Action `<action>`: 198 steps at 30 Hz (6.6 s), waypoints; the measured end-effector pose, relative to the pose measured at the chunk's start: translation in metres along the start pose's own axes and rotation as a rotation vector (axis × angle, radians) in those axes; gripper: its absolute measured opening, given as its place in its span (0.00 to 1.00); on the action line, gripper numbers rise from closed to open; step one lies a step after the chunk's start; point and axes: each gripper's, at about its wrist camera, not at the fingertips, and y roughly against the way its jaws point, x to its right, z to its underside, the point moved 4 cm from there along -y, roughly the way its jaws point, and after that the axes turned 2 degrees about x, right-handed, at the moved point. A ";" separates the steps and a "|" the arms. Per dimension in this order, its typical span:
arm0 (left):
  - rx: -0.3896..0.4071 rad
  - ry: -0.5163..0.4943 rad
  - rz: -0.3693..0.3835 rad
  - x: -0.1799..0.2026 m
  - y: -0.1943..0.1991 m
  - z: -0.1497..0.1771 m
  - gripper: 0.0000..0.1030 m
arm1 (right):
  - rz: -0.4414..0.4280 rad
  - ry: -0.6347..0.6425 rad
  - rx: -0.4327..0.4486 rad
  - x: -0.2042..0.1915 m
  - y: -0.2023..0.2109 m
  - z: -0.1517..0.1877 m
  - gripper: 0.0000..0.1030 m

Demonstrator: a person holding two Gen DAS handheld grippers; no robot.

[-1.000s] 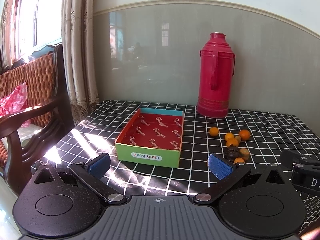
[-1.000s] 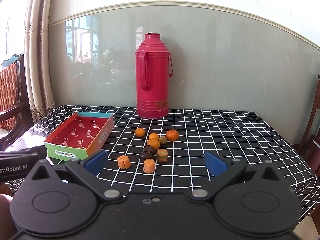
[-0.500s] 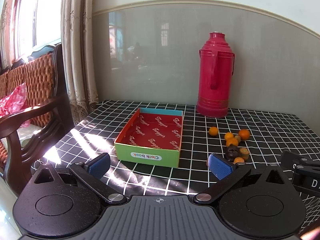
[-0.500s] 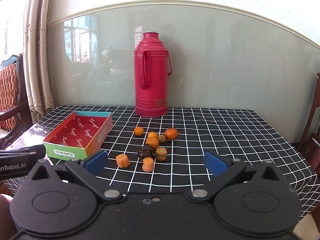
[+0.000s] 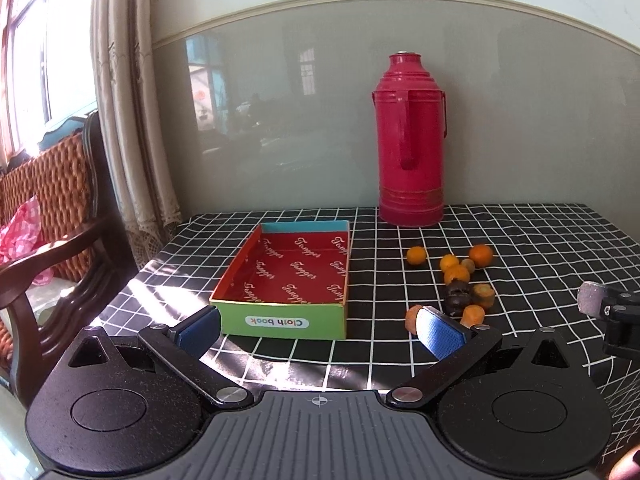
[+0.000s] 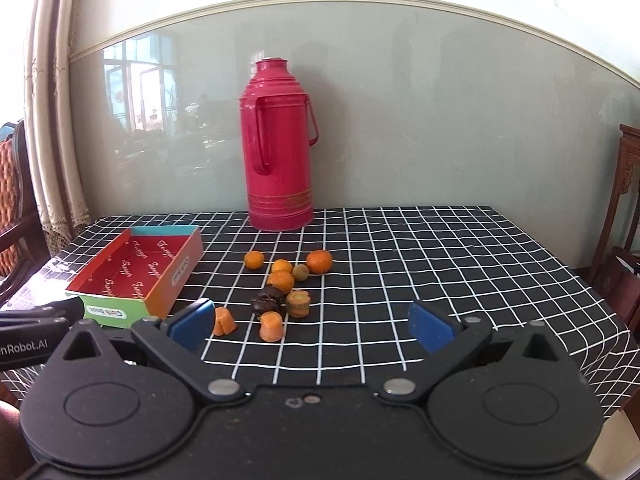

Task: Organize fruits
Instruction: 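Reach the left tool to the carrot chunk and close on it, then carry the carrot chunk with the left tool into the red box and release, then close the right tool on a carrot chunk, then carry the carrot chunk with the right tool into the red box and release, then grasp a dark dried fruit with the left tool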

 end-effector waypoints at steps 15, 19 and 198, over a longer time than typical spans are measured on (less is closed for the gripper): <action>0.018 -0.291 0.145 0.086 -0.076 0.012 1.00 | 0.137 -0.116 0.034 0.070 -0.036 0.017 0.95; 0.002 -0.318 0.182 0.099 -0.101 0.019 1.00 | 0.148 -0.131 0.019 0.080 -0.051 0.024 0.95; -0.096 -0.071 0.344 0.157 -0.161 0.048 0.38 | 0.514 -0.107 0.195 0.101 -0.110 0.015 0.94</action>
